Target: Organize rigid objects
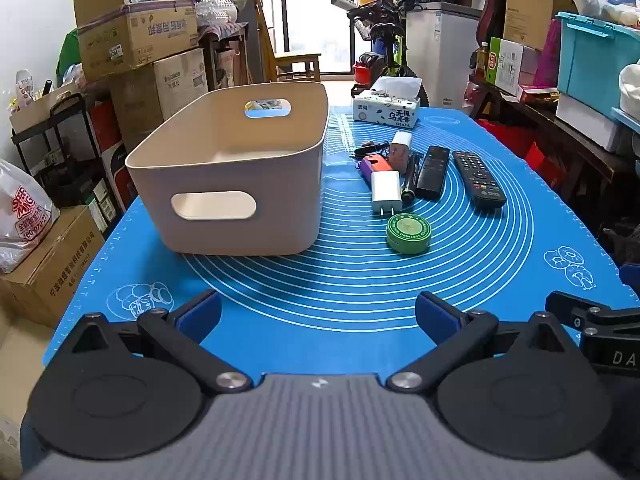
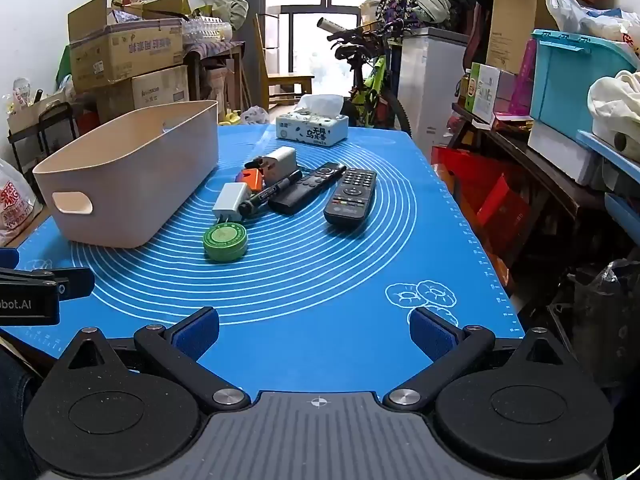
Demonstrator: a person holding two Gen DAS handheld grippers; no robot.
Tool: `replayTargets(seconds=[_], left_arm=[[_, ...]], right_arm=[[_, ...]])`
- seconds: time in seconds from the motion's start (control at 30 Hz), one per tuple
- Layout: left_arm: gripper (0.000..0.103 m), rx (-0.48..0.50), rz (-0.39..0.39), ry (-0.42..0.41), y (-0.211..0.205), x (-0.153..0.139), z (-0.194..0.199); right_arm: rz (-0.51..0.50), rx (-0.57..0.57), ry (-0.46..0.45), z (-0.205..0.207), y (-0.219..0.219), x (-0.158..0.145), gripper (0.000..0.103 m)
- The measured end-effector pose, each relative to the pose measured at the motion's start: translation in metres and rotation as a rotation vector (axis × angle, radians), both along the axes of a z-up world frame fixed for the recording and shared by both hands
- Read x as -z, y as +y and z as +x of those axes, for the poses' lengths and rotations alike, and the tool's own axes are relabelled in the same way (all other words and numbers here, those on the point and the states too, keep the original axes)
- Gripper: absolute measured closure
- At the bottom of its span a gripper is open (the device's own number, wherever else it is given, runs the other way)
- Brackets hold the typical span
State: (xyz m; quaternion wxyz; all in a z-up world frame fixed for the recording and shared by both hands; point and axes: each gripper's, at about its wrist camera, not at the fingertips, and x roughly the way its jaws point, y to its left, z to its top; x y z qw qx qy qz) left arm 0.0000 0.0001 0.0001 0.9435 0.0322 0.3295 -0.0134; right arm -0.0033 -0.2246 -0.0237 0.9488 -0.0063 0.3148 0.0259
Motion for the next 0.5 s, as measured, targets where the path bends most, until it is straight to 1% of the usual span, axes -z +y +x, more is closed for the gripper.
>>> replayTargets(seconds=[0.5], left_arm=[[0.001,-0.003,0.008,0.001,0.0015,0.0003,0.0007]], right_arm=[[0.008,0.000,0.002,0.0010,-0.0017,0.0014,0.002]])
